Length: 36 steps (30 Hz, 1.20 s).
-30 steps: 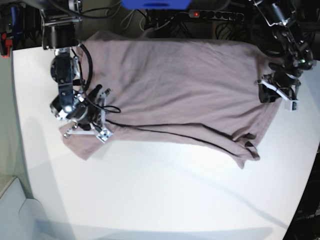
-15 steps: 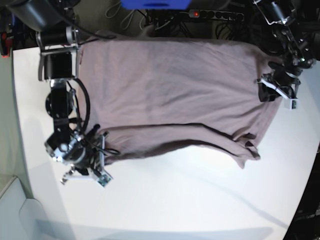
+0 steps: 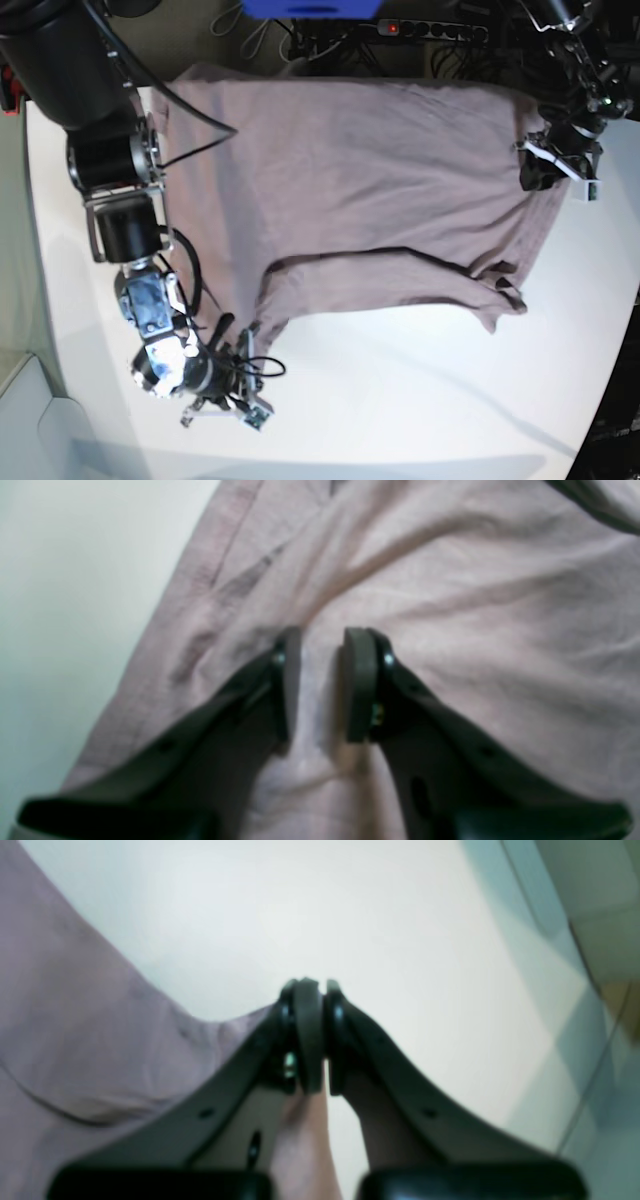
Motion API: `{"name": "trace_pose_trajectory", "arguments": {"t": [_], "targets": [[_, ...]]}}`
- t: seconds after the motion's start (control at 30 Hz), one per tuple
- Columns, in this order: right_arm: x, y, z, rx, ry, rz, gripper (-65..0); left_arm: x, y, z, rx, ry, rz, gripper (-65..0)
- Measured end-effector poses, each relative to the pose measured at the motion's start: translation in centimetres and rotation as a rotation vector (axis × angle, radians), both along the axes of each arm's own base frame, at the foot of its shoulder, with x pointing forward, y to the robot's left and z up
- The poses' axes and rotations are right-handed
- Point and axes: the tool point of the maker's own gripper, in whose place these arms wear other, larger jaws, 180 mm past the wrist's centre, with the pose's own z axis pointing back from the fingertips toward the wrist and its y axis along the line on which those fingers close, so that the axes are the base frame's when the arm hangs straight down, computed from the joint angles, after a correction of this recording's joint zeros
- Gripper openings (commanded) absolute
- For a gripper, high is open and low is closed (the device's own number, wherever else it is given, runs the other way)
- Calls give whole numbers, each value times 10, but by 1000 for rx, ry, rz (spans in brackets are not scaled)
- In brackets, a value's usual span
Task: Layout the t-shirt on the table in an organized manner, then fold the t-shirt properly
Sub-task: 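Drag the shirt side with the right gripper toward the hem, then pull the shirt sides apart with both grippers to flatten it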
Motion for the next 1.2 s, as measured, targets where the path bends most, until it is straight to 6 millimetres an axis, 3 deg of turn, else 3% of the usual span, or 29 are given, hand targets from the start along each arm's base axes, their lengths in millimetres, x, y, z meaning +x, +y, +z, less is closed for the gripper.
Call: {"name": "trace_pose_trajectory", "arguments": {"t": [0.17,0.3,0.43,0.6,0.73,0.8,0.9,1.0,1.1,1.2], "targets": [[15,6,15,43,-31,1,-650,-17,2,3,63,42,-33,-498],[34,6,30,99,-128,-116,-650,-21,3,4,87,66,-47,-498],[40,17,34,117,-146,-182,-650,-30,22,6,95,71,18,-498],[30,34,19,93,-75,-192,-650,-35,34,9,124,97,31,-498],[11,44,-7,80,-3,-191,-648,-40,44,22,217,127,14,-498],[5,47,-13,53,15,-186,-599,-35,46,37,262,108,0,-498],[2,51,-8,32,11,-179,-473,-15,44,70,320,54,-22,-498],[-9,53,-3,16,-6,-170,-374,3,37,100,354,28,-36,-498],[-32,54,8,43,-57,-162,-326,27,8,129,309,-57,-82,-498],[-51,38,20,2,-94,-187,-319,50,-42,119,202,-82,-161,-498]]}}
